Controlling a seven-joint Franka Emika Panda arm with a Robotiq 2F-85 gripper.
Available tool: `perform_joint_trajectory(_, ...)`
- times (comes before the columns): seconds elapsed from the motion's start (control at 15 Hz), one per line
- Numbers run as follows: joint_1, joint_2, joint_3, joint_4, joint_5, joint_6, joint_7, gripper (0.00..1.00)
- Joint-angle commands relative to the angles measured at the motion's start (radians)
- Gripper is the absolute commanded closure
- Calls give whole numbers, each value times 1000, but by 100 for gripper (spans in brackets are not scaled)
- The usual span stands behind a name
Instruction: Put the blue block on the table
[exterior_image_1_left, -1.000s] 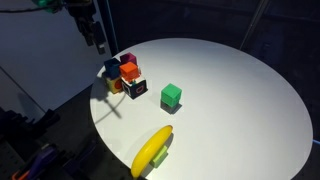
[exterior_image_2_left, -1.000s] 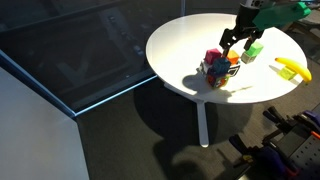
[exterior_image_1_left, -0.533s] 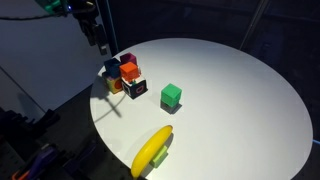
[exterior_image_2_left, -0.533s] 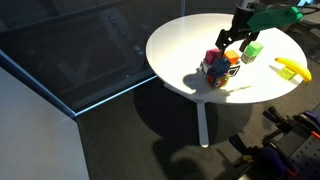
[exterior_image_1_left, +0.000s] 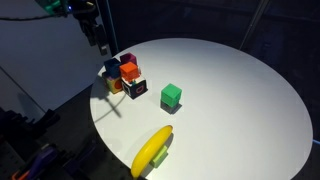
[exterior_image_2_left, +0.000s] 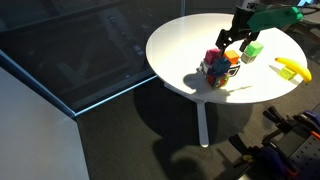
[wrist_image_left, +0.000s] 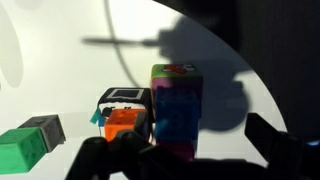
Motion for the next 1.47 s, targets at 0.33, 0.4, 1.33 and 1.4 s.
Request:
perform_joint_trajectory(0.33,0,60,-32,10,36,106,3,0)
perform_joint_trajectory(0.4,1,71,-33,13,44,116,2,0)
perform_joint_trajectory(1.33,6,176,-38,66,78,144,11,0)
perform_joint_trajectory(1.4,5,180,-39,69,78,144,11,0)
